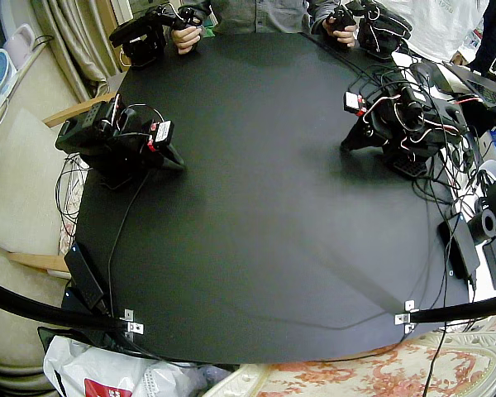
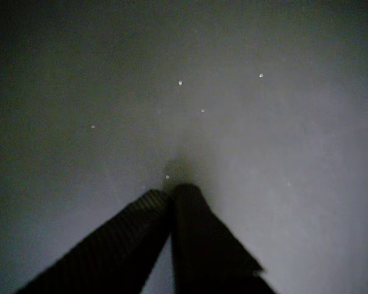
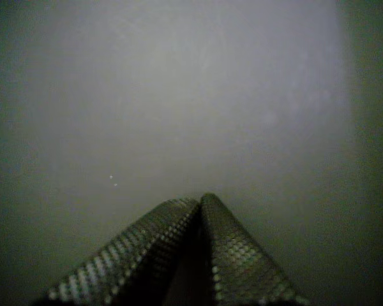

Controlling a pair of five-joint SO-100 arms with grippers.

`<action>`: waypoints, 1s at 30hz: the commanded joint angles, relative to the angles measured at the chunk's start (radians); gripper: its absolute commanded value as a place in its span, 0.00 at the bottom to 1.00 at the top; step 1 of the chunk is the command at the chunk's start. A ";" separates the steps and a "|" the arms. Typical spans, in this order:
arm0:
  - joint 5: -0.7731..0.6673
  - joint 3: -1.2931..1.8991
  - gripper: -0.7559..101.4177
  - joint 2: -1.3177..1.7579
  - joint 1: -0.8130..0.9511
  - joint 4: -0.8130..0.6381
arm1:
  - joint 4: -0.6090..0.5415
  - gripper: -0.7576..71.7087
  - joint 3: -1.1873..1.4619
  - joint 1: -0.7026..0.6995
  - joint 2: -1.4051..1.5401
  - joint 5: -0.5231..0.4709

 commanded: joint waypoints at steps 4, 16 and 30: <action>0.003 0.018 0.01 0.017 0.012 -0.077 | 0.011 0.01 -0.008 -0.021 0.012 -0.018; 0.003 0.018 0.01 0.017 0.014 -0.077 | 0.011 0.01 -0.008 -0.020 0.012 -0.017; 0.003 0.018 0.01 0.017 0.014 -0.077 | 0.011 0.01 -0.008 -0.015 0.012 -0.009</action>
